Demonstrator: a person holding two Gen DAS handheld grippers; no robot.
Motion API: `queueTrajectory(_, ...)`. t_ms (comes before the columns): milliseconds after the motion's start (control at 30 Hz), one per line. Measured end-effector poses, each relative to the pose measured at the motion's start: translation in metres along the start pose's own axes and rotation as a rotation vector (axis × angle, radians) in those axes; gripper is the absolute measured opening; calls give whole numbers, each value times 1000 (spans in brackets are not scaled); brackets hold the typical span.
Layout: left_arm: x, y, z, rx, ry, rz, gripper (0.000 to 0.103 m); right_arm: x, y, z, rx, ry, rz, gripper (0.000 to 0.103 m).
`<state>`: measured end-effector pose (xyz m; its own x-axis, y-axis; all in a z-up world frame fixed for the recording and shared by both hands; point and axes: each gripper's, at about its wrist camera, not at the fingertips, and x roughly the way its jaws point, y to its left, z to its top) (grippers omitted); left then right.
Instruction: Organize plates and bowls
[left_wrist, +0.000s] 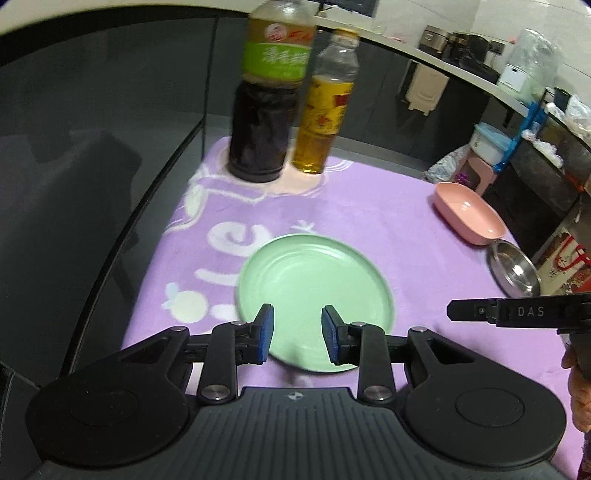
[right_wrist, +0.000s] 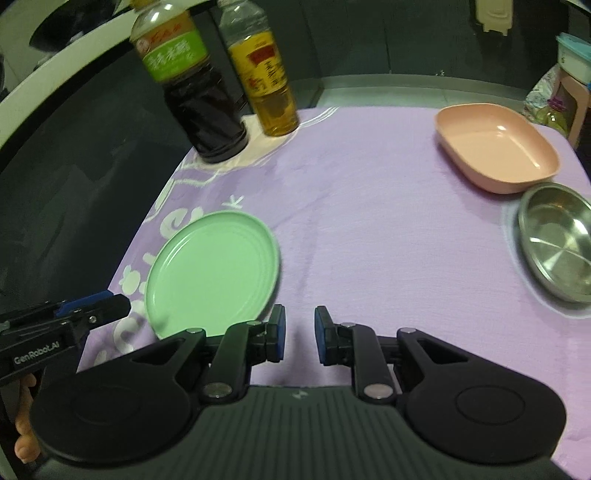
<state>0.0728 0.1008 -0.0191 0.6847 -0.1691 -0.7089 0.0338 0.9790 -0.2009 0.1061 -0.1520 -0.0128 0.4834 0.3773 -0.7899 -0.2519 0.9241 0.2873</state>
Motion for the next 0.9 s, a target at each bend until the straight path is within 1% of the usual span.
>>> queueTrajectory(233, 3, -39, 8, 47, 20, -44, 26, -21, -34, -3, 64, -48, -4, 20)
queueTrajectory(467, 14, -71, 18, 54, 60, -90, 26, -40, -70, -10, 130, -93, -10, 20)
queueTrajectory(633, 20, -97, 27, 72, 83, -109, 26, -55, -96, -11, 183, -141, -14, 20)
queueTrajectory(767, 24, -118, 34, 93, 88, -132, 26, -67, -115, -9, 216, -176, -28, 21)
queueTrajectory(900, 33, -137, 47, 91, 74, -156, 27, -78, -135, -2, 264, -223, -43, 21)
